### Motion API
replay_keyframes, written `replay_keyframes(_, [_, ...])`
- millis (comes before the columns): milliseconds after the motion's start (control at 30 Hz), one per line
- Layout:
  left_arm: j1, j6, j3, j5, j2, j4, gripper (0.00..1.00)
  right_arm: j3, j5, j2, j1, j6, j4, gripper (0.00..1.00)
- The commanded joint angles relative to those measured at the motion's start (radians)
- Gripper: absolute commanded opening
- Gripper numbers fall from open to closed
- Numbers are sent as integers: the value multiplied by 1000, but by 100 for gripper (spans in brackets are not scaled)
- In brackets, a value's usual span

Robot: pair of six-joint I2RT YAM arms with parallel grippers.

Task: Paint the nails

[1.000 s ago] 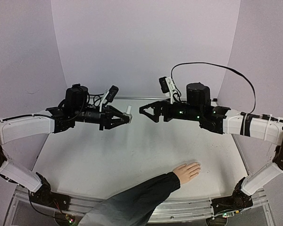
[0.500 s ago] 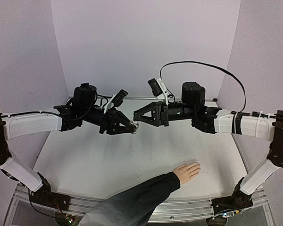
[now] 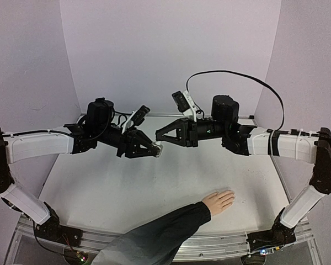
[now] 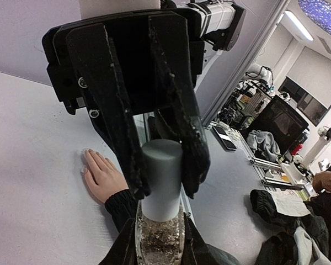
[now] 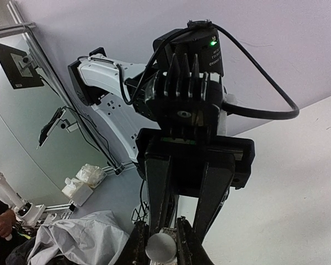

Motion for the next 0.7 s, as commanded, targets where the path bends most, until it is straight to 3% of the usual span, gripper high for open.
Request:
replay_keyframes(0, [2, 16, 15, -281, -48, 51, 0, 39, -7, 1, 15, -12, 39, 0])
replay_keyframes(133, [-13, 32, -57, -913, -123, 18, 0, 55, 229, -7, 21, -34, -79, 0])
replay_keyframes(167, [-28, 36, -64, -1179, -138, -20, 0, 73, 356, -7, 36, -32, -128, 0])
replay_keyframes(200, [-43, 43, -62, -1330, -149, -38, 0, 102, 531, -3, 63, -31, -201, 0])
replay_keyframes(267, [-69, 85, -56, -1510, -159, -65, 0, 179, 928, 26, 147, 15, -341, 0])
replay_keyframes(333, [-83, 110, -52, -1548, -164, -65, 0, 272, 1206, 80, 231, 96, -455, 0])
replay_keyframes(400, [-87, 122, -42, -1523, -157, -66, 0, 339, 1324, 136, 309, 122, -485, 0])
replay_keyframes(633, [-89, 156, -67, -1339, -172, -64, 0, 400, 1186, 178, 322, 73, -430, 0])
replay_keyframes(667, [-89, 164, -73, -1315, -177, -64, 0, 394, 1159, 164, 316, 53, -423, 5])
